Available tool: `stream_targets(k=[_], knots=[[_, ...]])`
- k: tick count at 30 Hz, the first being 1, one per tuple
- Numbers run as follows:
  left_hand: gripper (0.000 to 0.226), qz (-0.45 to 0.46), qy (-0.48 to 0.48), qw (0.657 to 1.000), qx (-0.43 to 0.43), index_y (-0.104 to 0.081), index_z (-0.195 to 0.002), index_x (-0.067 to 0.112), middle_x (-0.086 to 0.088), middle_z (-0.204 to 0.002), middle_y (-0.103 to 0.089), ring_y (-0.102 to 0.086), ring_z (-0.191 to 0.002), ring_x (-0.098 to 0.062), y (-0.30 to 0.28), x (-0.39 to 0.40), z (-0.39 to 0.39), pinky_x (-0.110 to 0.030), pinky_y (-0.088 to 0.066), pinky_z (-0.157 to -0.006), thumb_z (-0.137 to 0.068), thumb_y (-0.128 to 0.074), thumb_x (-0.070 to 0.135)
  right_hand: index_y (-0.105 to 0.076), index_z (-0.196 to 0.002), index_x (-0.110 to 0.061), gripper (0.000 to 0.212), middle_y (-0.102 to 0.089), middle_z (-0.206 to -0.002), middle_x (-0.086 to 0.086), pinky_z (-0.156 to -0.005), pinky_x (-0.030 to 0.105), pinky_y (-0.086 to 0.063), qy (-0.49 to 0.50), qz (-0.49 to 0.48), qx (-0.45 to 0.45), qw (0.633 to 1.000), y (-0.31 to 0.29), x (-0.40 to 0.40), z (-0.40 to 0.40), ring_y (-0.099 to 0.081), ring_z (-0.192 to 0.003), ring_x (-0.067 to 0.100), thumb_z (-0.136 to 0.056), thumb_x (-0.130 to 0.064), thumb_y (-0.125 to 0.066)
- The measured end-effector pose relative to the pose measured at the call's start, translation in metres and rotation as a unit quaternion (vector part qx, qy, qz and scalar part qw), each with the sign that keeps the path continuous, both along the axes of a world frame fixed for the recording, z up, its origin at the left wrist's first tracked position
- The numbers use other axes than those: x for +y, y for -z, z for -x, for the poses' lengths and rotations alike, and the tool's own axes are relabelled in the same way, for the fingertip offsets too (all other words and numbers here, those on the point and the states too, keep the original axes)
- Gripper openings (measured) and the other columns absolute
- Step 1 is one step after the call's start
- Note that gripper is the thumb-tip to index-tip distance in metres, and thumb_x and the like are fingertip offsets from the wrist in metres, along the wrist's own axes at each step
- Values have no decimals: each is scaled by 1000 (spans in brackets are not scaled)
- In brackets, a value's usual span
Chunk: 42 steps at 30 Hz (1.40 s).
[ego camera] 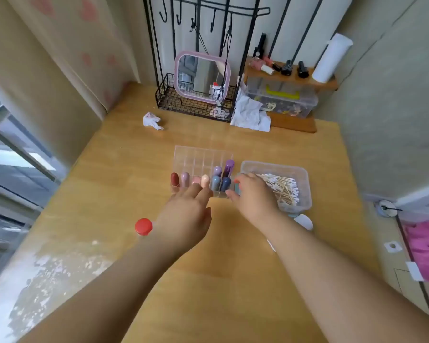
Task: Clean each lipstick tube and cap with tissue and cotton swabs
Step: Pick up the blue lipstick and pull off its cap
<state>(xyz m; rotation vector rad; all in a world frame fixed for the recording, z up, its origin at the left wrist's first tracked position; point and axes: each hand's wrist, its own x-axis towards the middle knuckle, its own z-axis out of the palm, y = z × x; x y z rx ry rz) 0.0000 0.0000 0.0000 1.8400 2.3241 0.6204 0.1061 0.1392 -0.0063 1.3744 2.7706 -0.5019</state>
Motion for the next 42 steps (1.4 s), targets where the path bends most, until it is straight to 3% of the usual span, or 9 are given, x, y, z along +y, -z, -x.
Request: stream_targets(k=[4, 7, 14, 17, 22, 26, 30, 36, 42], knots=[[33, -35, -17, 999, 29, -65, -95, 3, -14, -86, -64, -65, -74, -40, 20, 10, -2, -35, -48, -48, -64, -76, 3, -60, -115, -15, 34, -58, -110, 4, -84, 36, -47, 11, -22, 54, 998, 13, 5, 5, -54, -107, 24, -90, -38, -59], [33, -91, -53, 994, 20, -64, -101, 0, -13, -86, -64, -63, -66, -32, 38, 14, -1, -28, -41, -44, -69, -63, 8, -63, -106, -14, 30, -59, -102, 3, -79, 36, -46, 6, -50, 99, 994, 23, 6, 6, -54, -101, 23, -88, -38, -60], [21, -125, -68, 990, -8, -60, -97, 9, -2, -83, -61, -60, -62, -24, 73, 15, -13, -30, -40, -34, -77, -67, 11, -67, -91, -11, 23, -61, -80, 3, -74, 36, -48, 19, -83, 180, 980, 42, 9, 11, -57, -84, 23, -84, -33, -65], [26, -162, -88, 982, -35, -57, -109, 15, 6, -93, -59, -59, -75, -16, 84, 16, -16, -19, -31, -44, -84, -62, 15, -70, -88, -12, 22, -63, -76, 4, -74, 36, -50, 20, -94, 210, 973, 31, 9, 8, -59, -80, 24, -83, -34, -66], [25, -237, -82, 963, -95, -53, -111, 17, 6, -99, -56, -50, -85, -7, 89, 12, -21, -18, -35, -66, -86, -60, 20, -71, -76, -11, 20, -63, -65, 8, -67, 36, -52, 24, -89, 318, 944, 6, -10, -13, -58, -67, 21, -78, -31, -72], [25, -246, -68, 959, -124, -56, -103, 15, 5, -98, -57, -56, -95, -18, 82, -1, -32, -34, -43, -90, -83, -68, 25, -71, -71, -8, 22, -65, -65, 10, -65, 34, -51, 19, -75, 326, 942, 2, -40, -37, -55, -60, 18, -77, -29, -74], [31, -193, -46, 964, -175, -56, -105, 24, 15, -99, -57, -54, -85, -2, 79, -31, -49, -20, -42, -73, -80, -71, 34, -71, -73, -12, 19, -59, -61, -1, -55, 23, -43, 31, -38, 330, 943, 6, -77, -67, -51, -59, 10, -77, -30, -74], [23, -133, 8, 959, -251, -68, -104, 21, 12, -91, -69, -60, -84, -2, 83, -58, -68, -11, -44, -73, -82, -70, 27, -66, -73, -20, 17, -57, -65, -10, -57, 16, -40, 57, 12, 334, 941, 22, -119, -97, -51, -61, 5, -77, -33, -75], [16, -141, 9, 959, -245, -69, -99, 17, 10, -85, -67, -56, -74, 3, 86, -62, -74, -6, -39, -64, -83, -70, 20, -65, -76, -26, 14, -67, -77, -1, -74, 27, -47, 92, 43, 364, 926, 39, -126, -99, -62, -78, 15, -79, -38, -72]])
